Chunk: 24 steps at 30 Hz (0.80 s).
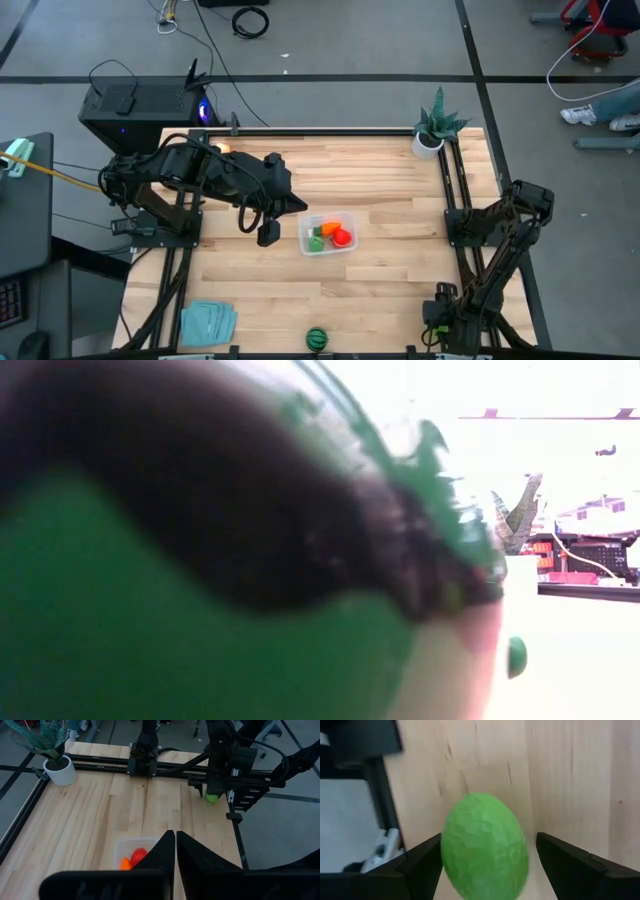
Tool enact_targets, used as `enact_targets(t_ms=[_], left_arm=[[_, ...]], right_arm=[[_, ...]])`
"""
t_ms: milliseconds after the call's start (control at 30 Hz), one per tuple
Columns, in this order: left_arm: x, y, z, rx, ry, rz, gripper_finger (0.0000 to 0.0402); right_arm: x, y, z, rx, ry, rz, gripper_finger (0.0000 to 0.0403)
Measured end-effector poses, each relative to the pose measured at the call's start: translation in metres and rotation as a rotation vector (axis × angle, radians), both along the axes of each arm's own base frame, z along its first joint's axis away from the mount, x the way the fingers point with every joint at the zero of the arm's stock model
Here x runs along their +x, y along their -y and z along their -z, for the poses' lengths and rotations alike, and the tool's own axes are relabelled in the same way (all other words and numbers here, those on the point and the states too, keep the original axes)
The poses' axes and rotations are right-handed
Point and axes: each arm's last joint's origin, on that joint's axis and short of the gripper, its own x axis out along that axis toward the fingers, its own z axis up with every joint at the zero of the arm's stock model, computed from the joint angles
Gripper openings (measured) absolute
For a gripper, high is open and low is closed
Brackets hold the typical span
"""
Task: Pick and placing Produce into tupperware
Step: Put the green melon into the transparent bin
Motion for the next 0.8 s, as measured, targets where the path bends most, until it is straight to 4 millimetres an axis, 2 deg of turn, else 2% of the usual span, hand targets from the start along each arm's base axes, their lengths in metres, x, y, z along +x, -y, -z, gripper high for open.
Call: enact_targets(t_ms=[300, 600, 800], left_arm=[[0.0000, 0.0000, 0.0000, -0.002, 0.000, -0.001, 0.0008], [0.0000, -0.0001, 0.0000, -0.005, 0.000, -0.003, 0.0025], [0.0000, 0.0000, 0.0000, -0.004, 0.000, -0.002, 0.0010]], right_arm=[[0.0005, -0.0005, 0.0105, -0.054, -0.009, 0.002, 0.0298], [0.0005, 0.0019, 0.0096, -0.074, 0.006, 0.010, 0.0201], [0.0013, 0.0026, 0.0066, -0.059, 0.011, 0.058, 0.0200]])
